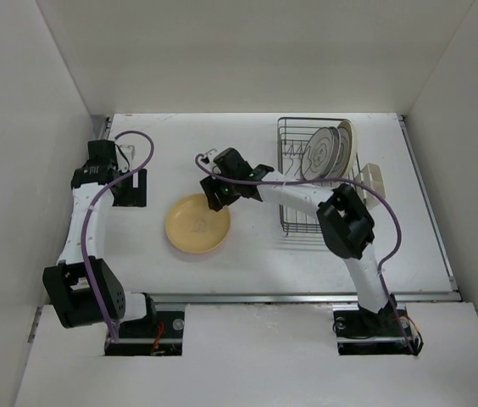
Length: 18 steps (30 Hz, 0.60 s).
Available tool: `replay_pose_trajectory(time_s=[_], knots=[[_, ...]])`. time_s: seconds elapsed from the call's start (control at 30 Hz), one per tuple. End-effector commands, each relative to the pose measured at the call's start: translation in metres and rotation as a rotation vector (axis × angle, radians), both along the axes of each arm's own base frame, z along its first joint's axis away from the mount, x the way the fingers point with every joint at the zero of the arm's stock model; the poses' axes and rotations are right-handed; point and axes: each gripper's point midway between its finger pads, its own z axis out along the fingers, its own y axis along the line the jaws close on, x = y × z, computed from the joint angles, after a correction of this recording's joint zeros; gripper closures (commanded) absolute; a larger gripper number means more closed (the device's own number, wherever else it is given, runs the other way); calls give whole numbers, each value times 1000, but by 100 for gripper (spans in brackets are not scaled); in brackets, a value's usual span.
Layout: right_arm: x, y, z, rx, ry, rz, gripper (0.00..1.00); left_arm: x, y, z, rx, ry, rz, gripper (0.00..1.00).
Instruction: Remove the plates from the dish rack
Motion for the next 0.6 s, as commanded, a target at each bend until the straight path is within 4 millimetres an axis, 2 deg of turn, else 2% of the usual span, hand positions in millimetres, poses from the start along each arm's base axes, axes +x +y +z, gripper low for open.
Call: replay_pose_trajectory(time_s=[0.0,0.03,0.1,0.13,0.2,0.23,0.27,0.33,0.37,0.43,0.47,0.57], knots=[[32,-12,79,54,-170,-159,36,8,-3,14,-13,-33,-15,17],[40,-25,112,98,-208,-217,36,9,-5,14,-28,-35,-14,17],[52,-49,140,149,-215,-336,36,11,-7,17,-35,-47,-19,17],[63,-80,165,165,-243,-425,37,11,-7,17,-36,-47,-19,17],[75,-113,188,190,-258,-535,38,11,-7,17,-36,-47,-19,17],[88,-147,192,154,-276,-621,40,15,-6,21,-33,-65,-20,17],[91,-168,200,145,-286,-681,40,15,-8,21,-40,-66,-25,17],[100,-207,196,89,-284,-800,46,15,-7,21,-36,-66,-32,17],[105,-244,187,17,-275,-895,48,17,-7,25,-34,-75,-33,17],[109,-276,175,-36,-248,-977,51,19,-7,26,-32,-84,-33,17],[111,-300,172,-66,-241,-1043,53,20,-10,26,-33,-84,-42,17],[114,-323,165,-92,-236,-1103,62,20,-10,26,-33,-84,-42,17]])
